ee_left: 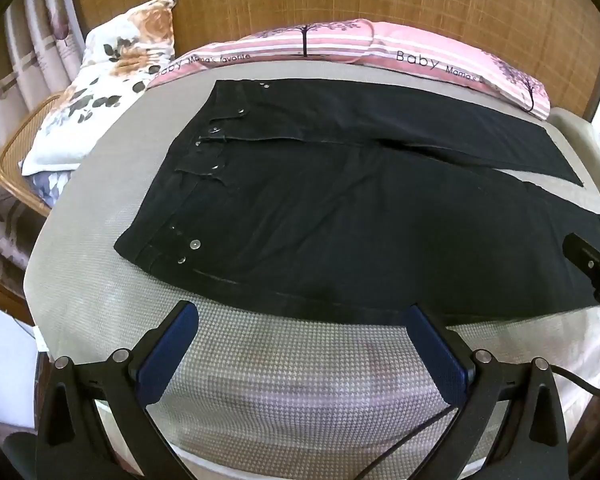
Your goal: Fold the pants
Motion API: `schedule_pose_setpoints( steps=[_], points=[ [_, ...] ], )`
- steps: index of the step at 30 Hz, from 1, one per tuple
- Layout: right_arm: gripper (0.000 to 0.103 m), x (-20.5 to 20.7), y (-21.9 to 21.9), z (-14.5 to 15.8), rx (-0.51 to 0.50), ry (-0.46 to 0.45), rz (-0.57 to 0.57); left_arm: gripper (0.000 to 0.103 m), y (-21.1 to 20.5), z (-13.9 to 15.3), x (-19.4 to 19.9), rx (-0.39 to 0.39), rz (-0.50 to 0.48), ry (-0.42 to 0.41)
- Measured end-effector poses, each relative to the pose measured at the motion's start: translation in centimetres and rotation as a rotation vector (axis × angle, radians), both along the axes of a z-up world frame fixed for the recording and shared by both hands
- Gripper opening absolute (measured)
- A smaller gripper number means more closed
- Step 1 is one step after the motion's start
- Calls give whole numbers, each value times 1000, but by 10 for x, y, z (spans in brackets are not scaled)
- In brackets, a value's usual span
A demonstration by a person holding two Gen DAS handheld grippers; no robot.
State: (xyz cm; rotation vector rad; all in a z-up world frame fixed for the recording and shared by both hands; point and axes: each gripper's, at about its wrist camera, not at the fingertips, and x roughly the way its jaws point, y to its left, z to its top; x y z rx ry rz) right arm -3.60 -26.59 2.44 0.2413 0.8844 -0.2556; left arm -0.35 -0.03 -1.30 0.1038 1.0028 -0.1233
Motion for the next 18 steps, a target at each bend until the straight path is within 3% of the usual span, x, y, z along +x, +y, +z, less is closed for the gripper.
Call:
schedule_pose_setpoints(
  steps=[18],
  points=[
    [103, 0, 2, -3, 1, 6, 2, 103, 0, 11, -4, 3, -5, -62]
  ],
)
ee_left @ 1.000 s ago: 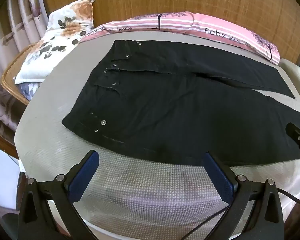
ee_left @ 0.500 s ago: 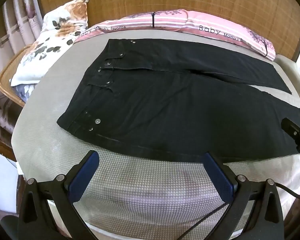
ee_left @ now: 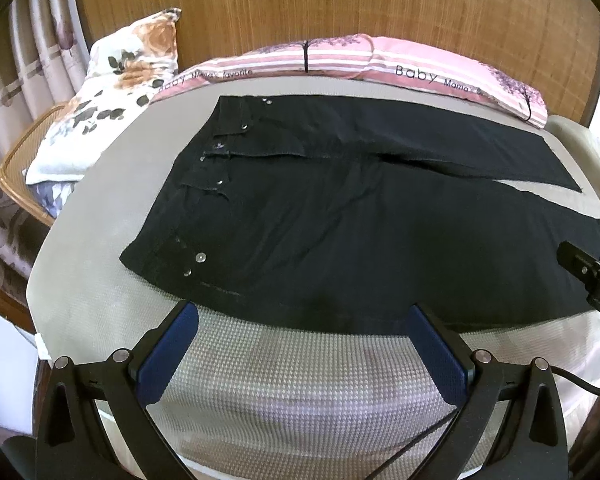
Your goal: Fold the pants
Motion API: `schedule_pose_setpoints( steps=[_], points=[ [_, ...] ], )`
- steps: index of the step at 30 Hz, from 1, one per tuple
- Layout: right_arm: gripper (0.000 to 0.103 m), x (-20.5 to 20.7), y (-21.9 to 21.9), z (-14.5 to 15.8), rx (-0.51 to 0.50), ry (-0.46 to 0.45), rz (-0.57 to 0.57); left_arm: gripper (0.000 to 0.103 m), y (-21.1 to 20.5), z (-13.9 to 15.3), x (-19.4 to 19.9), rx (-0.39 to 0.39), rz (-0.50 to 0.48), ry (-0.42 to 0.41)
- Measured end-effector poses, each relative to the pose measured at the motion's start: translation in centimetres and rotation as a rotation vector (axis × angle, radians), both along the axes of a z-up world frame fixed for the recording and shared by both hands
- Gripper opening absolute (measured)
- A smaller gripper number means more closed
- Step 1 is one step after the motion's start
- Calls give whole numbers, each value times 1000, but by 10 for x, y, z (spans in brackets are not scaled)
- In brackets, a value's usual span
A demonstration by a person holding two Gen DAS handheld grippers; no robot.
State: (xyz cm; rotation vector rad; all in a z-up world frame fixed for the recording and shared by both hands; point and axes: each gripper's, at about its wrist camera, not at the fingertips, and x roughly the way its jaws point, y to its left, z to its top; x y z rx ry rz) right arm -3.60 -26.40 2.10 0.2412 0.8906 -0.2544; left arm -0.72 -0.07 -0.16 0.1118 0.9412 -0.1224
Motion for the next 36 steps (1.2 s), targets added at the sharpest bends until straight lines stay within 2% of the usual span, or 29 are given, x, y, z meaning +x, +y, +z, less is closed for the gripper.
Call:
schedule_pose_setpoints(
  steps=[7, 23, 36],
  points=[
    [103, 0, 0, 0, 0, 1, 1, 103, -3, 1, -2, 1, -14, -23],
    [103, 1, 0, 0, 1, 3, 1, 103, -2, -7, 5, 40, 16, 33],
    [103, 1, 1, -1, 1, 4, 1, 103, -1, -10, 6, 46, 14, 39]
  ],
)
